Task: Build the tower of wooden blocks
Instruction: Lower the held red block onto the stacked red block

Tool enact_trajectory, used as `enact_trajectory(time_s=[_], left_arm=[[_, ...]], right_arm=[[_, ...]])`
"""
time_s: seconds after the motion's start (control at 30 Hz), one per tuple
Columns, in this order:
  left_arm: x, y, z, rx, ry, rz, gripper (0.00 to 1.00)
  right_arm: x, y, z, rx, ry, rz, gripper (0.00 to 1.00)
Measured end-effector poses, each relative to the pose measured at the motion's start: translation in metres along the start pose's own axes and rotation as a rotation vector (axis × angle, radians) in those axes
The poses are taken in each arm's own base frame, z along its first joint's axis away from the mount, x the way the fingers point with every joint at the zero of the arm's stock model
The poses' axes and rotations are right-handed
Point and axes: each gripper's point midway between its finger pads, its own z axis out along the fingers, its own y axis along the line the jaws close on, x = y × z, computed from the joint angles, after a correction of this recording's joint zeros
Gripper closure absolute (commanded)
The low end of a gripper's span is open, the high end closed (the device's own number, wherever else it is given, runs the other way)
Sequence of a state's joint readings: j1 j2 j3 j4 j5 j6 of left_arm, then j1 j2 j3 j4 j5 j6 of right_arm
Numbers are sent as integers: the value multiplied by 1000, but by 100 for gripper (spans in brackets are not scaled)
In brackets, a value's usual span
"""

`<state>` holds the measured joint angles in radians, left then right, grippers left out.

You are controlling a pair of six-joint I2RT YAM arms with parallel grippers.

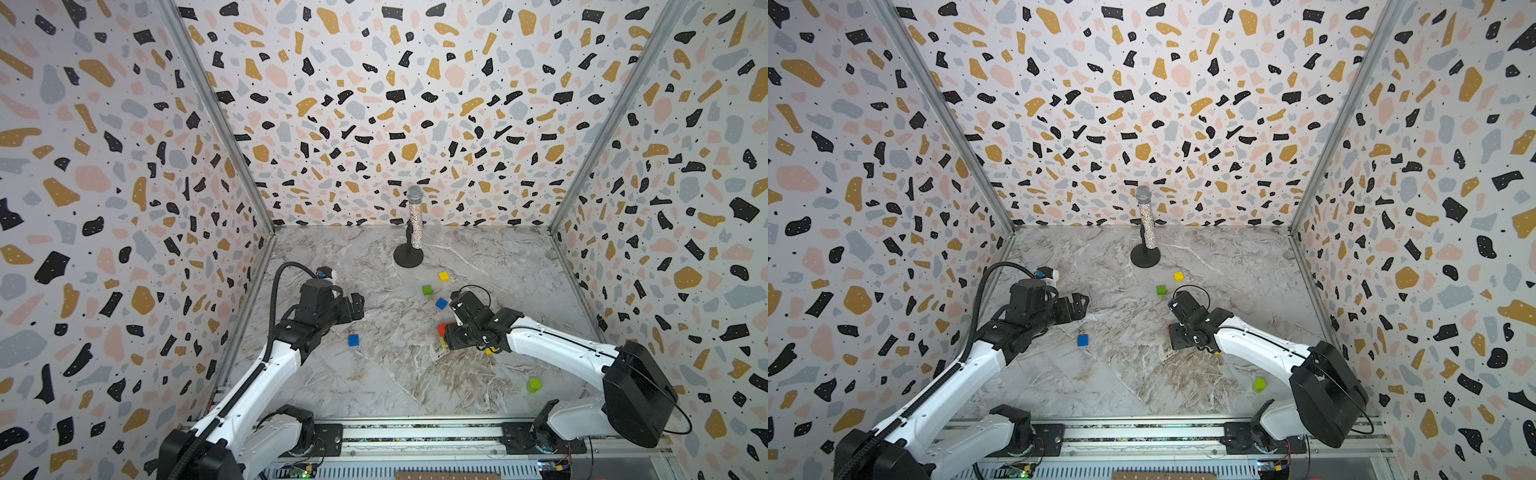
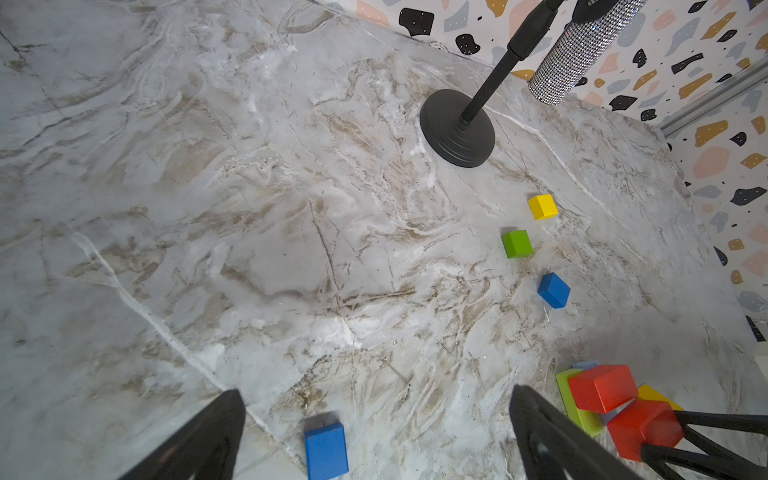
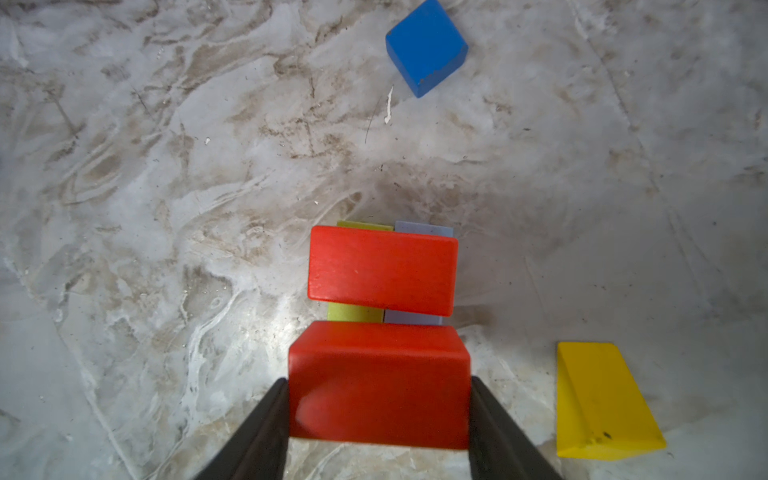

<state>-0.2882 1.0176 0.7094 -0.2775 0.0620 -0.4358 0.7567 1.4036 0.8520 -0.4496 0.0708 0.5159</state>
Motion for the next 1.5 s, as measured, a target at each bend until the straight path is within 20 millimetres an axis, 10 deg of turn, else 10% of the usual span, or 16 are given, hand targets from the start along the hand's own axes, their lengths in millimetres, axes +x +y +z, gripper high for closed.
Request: enact_trajectory(time_s=[1.5], left_arm=[[0, 0, 0, 0, -1, 4, 0]], right_arm=[[4, 0, 17, 4, 29, 14, 54]])
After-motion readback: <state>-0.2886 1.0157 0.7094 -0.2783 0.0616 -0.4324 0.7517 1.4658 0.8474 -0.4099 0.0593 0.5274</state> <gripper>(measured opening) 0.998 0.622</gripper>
